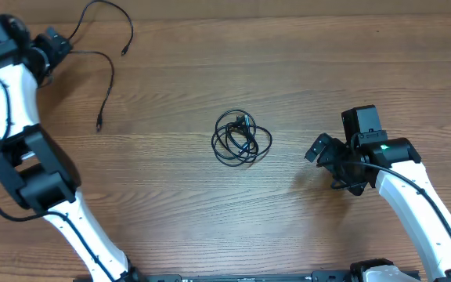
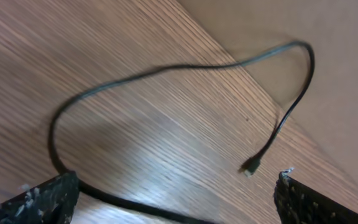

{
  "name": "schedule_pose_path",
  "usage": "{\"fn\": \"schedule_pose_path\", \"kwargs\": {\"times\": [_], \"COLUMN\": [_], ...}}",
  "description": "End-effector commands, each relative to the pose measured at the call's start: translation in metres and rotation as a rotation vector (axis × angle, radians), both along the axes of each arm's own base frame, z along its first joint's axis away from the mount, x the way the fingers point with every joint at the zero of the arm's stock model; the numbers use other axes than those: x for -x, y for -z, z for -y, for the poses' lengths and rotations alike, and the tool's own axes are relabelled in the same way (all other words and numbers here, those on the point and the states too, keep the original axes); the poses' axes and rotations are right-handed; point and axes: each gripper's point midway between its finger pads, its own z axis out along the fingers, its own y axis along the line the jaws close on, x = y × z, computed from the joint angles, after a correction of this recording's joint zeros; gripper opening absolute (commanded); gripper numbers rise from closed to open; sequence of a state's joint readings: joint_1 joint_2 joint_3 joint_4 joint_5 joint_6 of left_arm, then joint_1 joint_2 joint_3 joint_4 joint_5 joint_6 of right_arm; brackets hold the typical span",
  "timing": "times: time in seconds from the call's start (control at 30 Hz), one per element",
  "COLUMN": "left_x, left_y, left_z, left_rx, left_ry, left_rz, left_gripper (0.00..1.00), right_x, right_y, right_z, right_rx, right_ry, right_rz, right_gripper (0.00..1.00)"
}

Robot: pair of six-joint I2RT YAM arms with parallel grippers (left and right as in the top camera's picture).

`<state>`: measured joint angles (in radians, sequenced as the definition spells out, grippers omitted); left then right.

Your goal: Untangle cables

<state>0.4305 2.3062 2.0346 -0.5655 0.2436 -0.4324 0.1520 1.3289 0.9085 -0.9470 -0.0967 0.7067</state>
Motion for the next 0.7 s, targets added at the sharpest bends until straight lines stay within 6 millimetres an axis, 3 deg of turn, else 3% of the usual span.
{"fn": "schedule_pose_path", "kwargs": {"times": [0.0, 0.2, 0.3, 0.43, 0.67], "left_x": [-0.004, -0.005, 0.006, 0.007, -0.007], "left_y": [0.009, 0.035, 0.059, 0.076, 0.065], "left_z": [-0.001, 0.005, -0.001, -0.012, -0.036], "left_rx": [-0.055, -0.006, 0.01, -0.028, -0.14], "left_ry": [-0.086, -0.108, -0.158, -0.186, -0.194], "left_rz": [-0.038, -0.076, -0.146, -0.169, -0.094], "left_gripper": [1.0, 1.0, 1.0, 1.0, 1.0], "right_x": [0.004, 0.003, 0.003, 0.003, 0.004], "right_y": [0.002, 0.002, 0.002, 0.002, 0.002], "right_z": [0.0, 0.0, 0.0, 0.0, 0.0], "right_rx": [0.009, 0.009, 0.009, 0.01, 0.01], "right_ry": [-0.01, -0.01, -0.009, -0.009, -0.009], "right_rz": [-0.01, -0.008, -0.009, -0.009, -0.01], "right_gripper": [1.0, 1.0, 1.0, 1.0, 1.0]}}
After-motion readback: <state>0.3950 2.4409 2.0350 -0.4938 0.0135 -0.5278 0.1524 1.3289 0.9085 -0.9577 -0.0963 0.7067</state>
